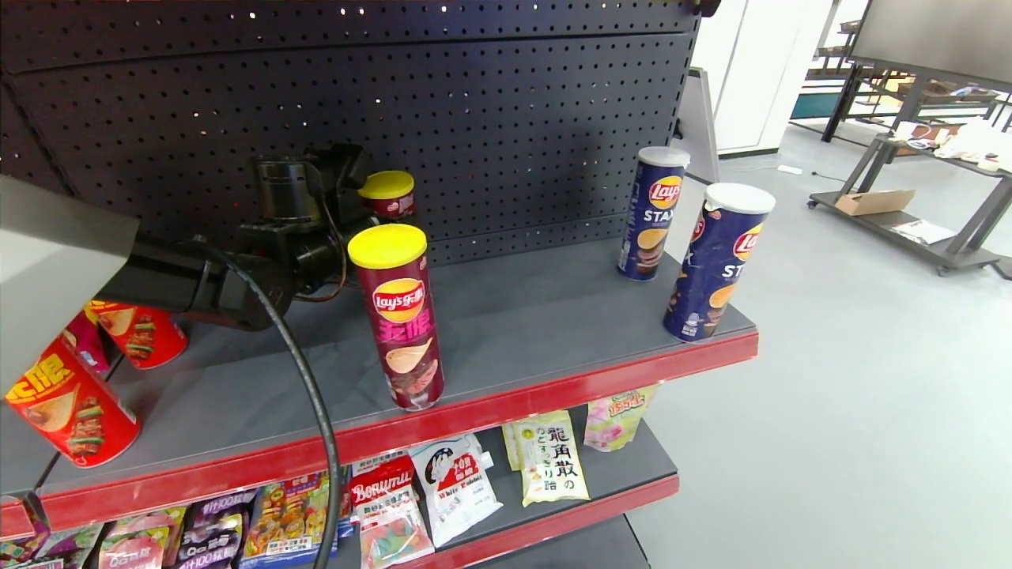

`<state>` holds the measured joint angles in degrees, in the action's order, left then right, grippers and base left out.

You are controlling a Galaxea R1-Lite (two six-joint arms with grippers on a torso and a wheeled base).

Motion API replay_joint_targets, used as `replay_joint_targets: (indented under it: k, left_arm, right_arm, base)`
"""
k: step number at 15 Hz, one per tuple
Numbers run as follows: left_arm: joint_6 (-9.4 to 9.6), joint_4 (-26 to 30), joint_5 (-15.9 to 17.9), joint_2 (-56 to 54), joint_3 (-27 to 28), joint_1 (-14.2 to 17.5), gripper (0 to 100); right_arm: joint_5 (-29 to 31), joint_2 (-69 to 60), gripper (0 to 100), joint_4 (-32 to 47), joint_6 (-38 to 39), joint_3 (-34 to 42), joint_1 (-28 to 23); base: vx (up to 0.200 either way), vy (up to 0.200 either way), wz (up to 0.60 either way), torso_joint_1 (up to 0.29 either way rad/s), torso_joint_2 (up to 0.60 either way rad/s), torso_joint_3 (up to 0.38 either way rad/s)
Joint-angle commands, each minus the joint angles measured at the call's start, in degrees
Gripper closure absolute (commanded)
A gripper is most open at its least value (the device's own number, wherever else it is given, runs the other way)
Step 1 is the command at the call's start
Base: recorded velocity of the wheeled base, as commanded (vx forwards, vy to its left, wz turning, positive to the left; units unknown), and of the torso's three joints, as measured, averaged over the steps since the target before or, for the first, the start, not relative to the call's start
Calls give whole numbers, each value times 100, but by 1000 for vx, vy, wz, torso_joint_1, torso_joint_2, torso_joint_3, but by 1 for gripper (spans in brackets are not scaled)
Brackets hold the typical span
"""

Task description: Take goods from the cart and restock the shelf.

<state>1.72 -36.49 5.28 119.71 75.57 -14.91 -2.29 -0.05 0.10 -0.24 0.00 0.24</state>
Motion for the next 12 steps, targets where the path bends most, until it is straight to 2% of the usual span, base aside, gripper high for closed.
replay_joint_targets:
  k: [1,4,5,12]
  left_arm:
    - [13,10,-1,8,-7,6,100]
    - [13,10,-1,26,10,-3,100]
    - [13,10,-1,17,10,6,0]
    - [4,19,8,-132,-130,32,0]
  right_arm:
    - [1,5,0,-1,-2,0,2]
    - [1,5,0,-1,-2,0,2]
    - [1,5,0,-1,-2,0,2]
    - [1,5,0,-1,-2,0,2]
  base:
    - [0,0,0,0,0,0]
    - [0,0,0,0,0,0]
    - [0,0,0,0,0,0]
    - [0,0,0,0,0,0]
